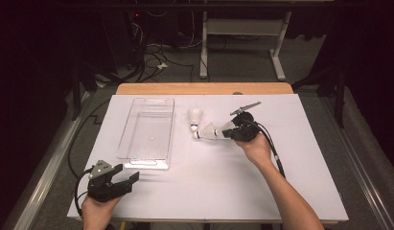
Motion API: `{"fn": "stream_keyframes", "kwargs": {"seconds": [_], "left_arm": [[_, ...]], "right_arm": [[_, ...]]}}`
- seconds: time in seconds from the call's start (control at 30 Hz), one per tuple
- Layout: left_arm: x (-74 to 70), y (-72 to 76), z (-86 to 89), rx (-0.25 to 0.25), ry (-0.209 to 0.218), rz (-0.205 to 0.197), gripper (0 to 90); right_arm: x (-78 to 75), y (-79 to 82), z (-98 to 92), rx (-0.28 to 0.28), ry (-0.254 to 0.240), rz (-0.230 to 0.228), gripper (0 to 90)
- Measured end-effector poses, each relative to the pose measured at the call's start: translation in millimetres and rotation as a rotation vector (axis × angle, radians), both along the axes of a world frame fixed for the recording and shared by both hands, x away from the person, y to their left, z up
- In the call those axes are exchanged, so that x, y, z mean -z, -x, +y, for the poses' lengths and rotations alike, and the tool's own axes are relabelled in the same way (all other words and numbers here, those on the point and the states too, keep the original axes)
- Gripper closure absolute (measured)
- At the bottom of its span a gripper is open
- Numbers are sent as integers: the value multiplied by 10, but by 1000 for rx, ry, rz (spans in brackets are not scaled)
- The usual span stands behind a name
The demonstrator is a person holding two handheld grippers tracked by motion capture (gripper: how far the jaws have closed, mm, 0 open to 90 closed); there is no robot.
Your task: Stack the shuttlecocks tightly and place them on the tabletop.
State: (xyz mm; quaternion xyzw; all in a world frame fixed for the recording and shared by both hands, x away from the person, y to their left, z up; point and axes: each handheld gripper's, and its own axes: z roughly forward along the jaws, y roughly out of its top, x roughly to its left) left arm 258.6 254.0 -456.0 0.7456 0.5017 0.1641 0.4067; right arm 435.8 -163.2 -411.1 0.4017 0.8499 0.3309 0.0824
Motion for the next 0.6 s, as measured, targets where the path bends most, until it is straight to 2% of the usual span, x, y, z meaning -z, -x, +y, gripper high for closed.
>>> {"fn": "stream_keyframes", "kwargs": {"seconds": [0.6], "left_arm": [[0, -1, -1, 5, 0, 2, 286]], "right_arm": [[22, -41, 139, -24, -11, 11, 900]]}}
